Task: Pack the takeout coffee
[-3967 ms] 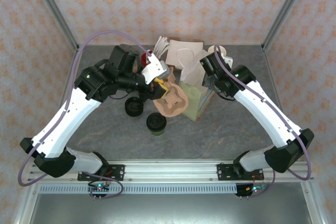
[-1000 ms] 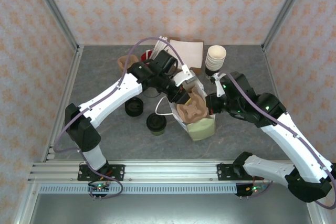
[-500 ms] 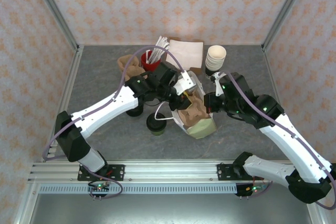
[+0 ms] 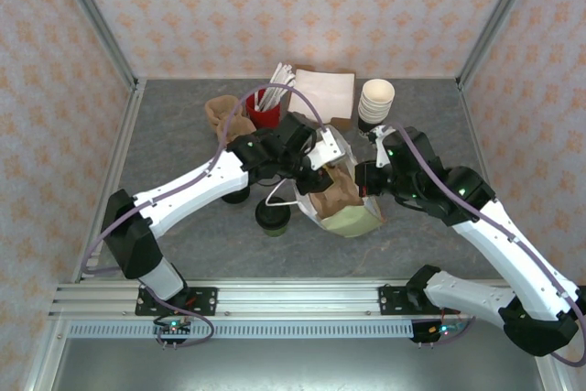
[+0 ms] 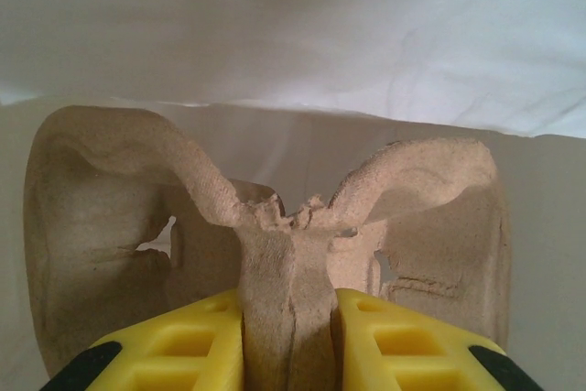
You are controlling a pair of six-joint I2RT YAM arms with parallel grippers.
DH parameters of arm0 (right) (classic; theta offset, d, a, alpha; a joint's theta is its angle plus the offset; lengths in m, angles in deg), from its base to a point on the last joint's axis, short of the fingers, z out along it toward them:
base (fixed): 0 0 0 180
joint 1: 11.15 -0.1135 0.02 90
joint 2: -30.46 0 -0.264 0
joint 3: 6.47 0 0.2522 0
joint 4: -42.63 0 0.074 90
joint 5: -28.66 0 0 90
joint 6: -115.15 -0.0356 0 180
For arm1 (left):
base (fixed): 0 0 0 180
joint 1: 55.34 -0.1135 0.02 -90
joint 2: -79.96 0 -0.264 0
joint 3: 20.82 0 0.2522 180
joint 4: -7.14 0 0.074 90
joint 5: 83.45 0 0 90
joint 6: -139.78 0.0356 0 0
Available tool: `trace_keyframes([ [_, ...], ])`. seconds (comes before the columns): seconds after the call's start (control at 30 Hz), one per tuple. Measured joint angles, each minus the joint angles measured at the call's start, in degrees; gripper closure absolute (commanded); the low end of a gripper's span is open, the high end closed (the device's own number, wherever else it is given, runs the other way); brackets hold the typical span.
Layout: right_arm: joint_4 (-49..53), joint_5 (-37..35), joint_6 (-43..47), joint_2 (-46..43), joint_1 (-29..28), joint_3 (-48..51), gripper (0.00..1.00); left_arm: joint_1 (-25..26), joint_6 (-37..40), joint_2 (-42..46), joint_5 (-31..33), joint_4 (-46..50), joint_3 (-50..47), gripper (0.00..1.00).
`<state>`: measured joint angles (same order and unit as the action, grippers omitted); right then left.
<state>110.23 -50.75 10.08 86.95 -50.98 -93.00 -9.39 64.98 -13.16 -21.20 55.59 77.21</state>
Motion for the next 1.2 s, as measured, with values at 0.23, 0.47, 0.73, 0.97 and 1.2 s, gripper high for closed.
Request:
trace_keyframes([
  [0.23,-3.43,0.37,-1.92,-1.09,0.0,3.02,1.0,0.31,-0.2,-1.99,0.0,-4.52,-1.33,0.73],
  [0.47,-4.17,-0.96,-3.65,-3.26,0.0,5.07,1.0,0.31,-2.08,-3.17,-0.83,-13.2,-5.25,0.72],
  [0.73,-2.36,-4.81,-3.76,-4.02,0.0,5.07,1.0,0.46,-2.03,-6.1,-2.08,-16.55,-5.25,0.7],
  [0.97,-0.63,-7.23,-2.91,-4.17,0.0,5.07,1.0,0.94,0.13,-9.44,-3.72,-14.19,-2.14,0.69],
  [1.2,-0.04,-8.72,-2.58,-4.26,0.0,5.07,1.0,0.94,0.33,-11.89,-6.84,-13.49,0.04,0.69],
])
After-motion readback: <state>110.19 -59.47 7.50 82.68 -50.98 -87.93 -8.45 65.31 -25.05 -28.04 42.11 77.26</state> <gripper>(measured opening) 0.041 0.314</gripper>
